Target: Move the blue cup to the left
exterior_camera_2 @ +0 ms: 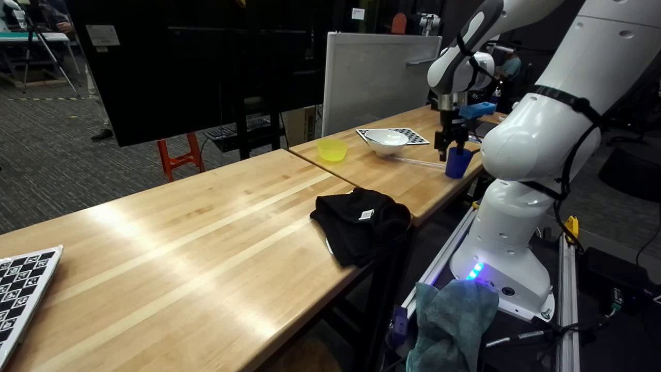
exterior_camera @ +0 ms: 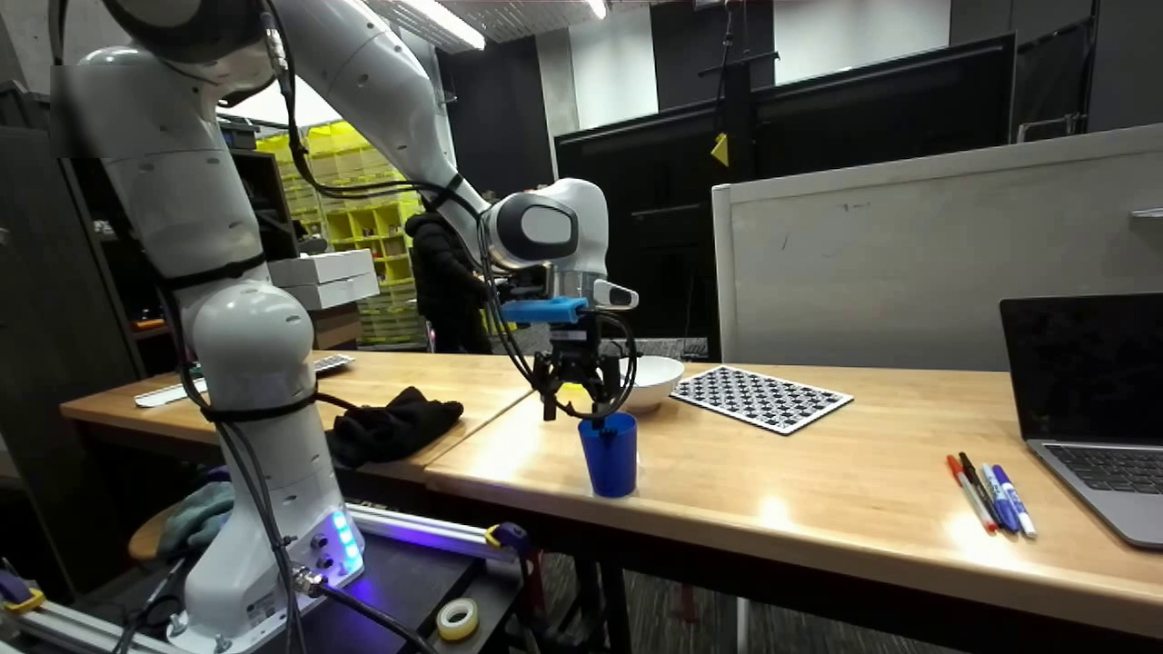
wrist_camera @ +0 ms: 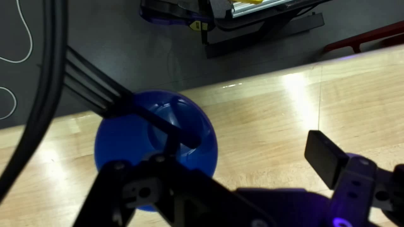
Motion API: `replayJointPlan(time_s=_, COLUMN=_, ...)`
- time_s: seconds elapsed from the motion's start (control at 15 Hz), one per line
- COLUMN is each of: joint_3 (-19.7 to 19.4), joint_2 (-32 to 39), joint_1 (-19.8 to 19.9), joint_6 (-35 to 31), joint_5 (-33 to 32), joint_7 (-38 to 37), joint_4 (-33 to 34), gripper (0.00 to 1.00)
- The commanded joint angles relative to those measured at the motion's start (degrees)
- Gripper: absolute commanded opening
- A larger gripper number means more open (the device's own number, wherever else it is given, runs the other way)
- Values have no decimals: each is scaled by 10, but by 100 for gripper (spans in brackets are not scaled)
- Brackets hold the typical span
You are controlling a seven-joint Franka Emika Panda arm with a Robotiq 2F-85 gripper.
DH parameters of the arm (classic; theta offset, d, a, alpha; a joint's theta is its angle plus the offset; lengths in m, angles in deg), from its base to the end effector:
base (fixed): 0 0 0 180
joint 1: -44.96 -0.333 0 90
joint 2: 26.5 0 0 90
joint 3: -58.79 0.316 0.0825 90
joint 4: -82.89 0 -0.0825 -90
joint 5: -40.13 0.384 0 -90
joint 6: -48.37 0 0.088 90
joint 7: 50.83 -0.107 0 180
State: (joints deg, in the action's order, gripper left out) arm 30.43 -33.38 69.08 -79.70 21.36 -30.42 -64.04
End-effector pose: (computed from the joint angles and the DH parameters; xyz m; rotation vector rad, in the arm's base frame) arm 0.2502 -0.3353 0.2868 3.0563 -0.4920 -0.4324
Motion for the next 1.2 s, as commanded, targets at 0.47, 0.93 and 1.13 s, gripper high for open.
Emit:
replayJointPlan(time_s=0.47, joint_3=4, joint_2=63, joint_1=10, joint_6=-41, joint_5=56, joint_7=61, joint_4=21, gripper=44)
replayJointPlan(time_s=0.93, joint_3=4, joint_2=47, joint_1=12, joint_6=-20, joint_5=32, joint_7=39, joint_4=28, gripper=0)
replayJointPlan(time_s=1.13, joint_3=2, joint_2=15, joint_1=18, joint_6=-2, joint_5=1, joint_7=24, joint_4=21, gripper=1)
